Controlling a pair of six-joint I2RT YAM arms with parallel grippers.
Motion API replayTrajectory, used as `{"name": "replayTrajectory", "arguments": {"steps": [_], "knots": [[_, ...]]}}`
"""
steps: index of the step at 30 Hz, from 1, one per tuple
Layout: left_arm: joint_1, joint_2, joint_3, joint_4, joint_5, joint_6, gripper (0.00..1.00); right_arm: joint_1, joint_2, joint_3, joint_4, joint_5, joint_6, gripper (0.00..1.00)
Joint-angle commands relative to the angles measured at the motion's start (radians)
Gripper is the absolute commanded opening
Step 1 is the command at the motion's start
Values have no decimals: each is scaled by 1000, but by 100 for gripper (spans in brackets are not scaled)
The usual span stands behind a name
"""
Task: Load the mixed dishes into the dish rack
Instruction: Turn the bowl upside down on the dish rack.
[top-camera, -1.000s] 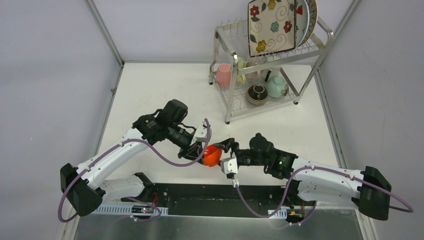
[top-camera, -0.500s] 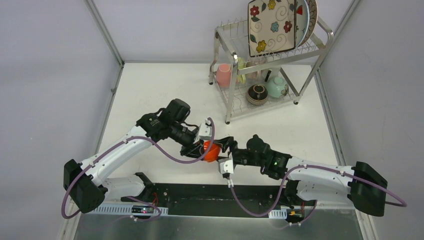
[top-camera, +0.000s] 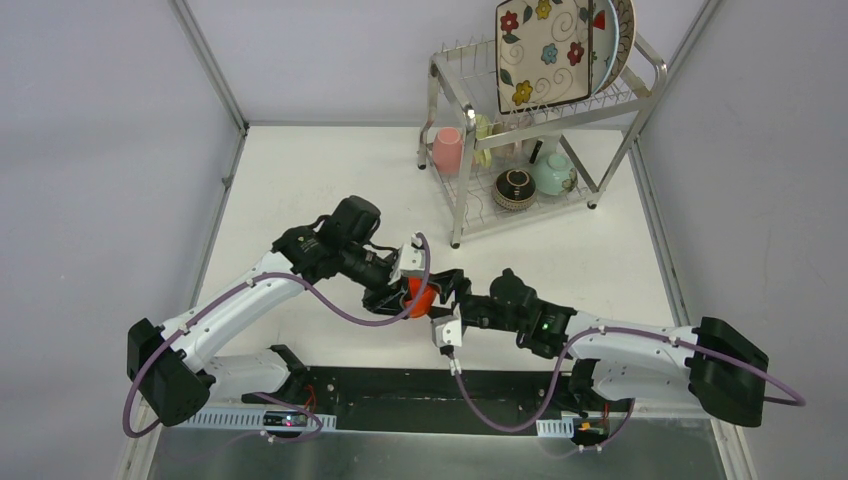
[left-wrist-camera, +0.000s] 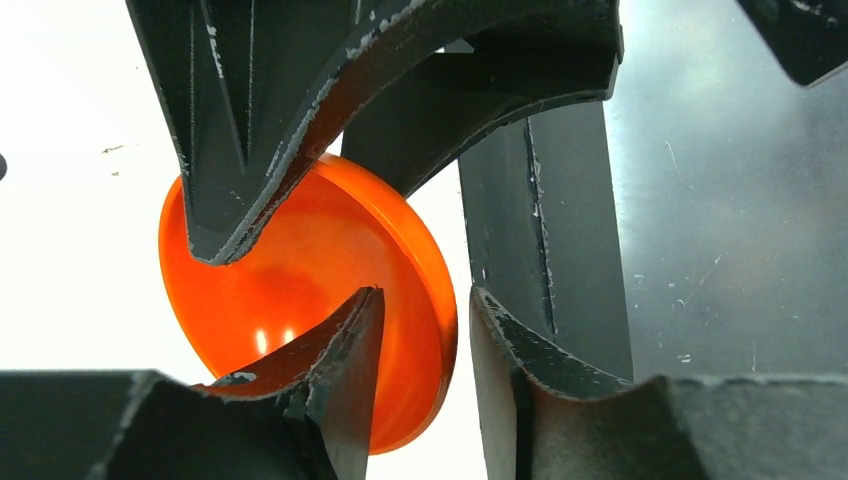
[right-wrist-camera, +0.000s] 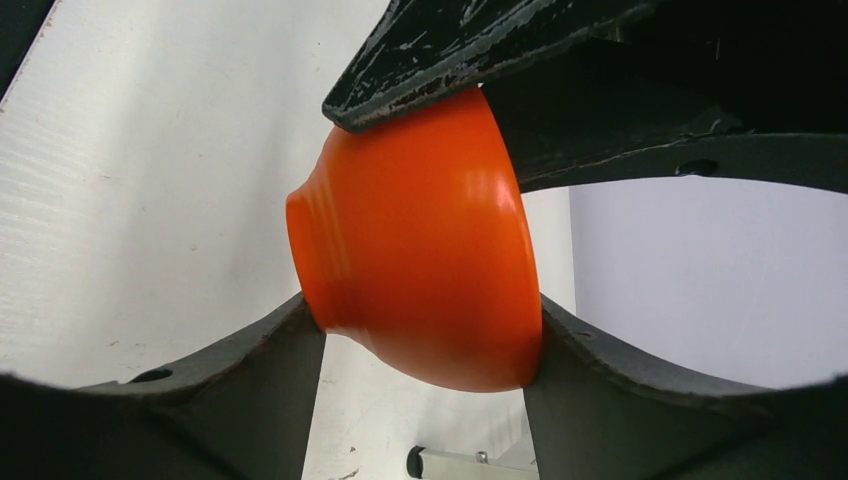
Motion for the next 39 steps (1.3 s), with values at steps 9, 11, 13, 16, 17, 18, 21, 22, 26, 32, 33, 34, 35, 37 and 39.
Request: {"name": "replayTrajectory", "arguments": {"steps": [9,11,13,16,17,18,21,22,26,32,33,34,35,37,39], "knots": [[-2,-111,25,71,-70,-44,53,6,-4,-21,137,86,3,44],[-2,-143,11,92,-91,-54,56,6,-11,-24,137,97,15,44],[-2,-171,-2,115,-116,-63,58,6,-21,-31,136,112,29,44],[-2,-213,-32,158,-183,-93,79,5,-38,-45,135,146,58,43],[-2,-227,-43,171,-206,-102,98,6,-46,-49,129,160,66,43],[-2,-240,-52,181,-225,-109,99,7,-53,-55,122,175,73,43],[-2,-275,-83,202,-286,-108,99,4,-73,-71,109,218,94,43],[-1,-285,-90,208,-319,-111,99,3,-79,-76,103,232,98,43],[-3,-320,-107,214,-476,-121,99,-2,-127,-84,52,339,119,43],[-2,-363,-147,243,-663,-133,99,-53,-246,-101,-36,450,169,41],[-2,-366,-149,244,-670,-134,99,-69,-271,-105,-49,456,176,41],[-2,-369,-150,243,-673,-134,99,-92,-292,-107,-70,459,187,40],[-2,-374,-151,243,-676,-135,99,-110,-315,-106,-93,464,195,40],[-2,-382,-151,244,-682,-140,99,-144,-355,-100,-144,479,211,40],[-3,-391,-151,244,-698,-147,99,-176,-388,-95,-185,489,217,40]]}}
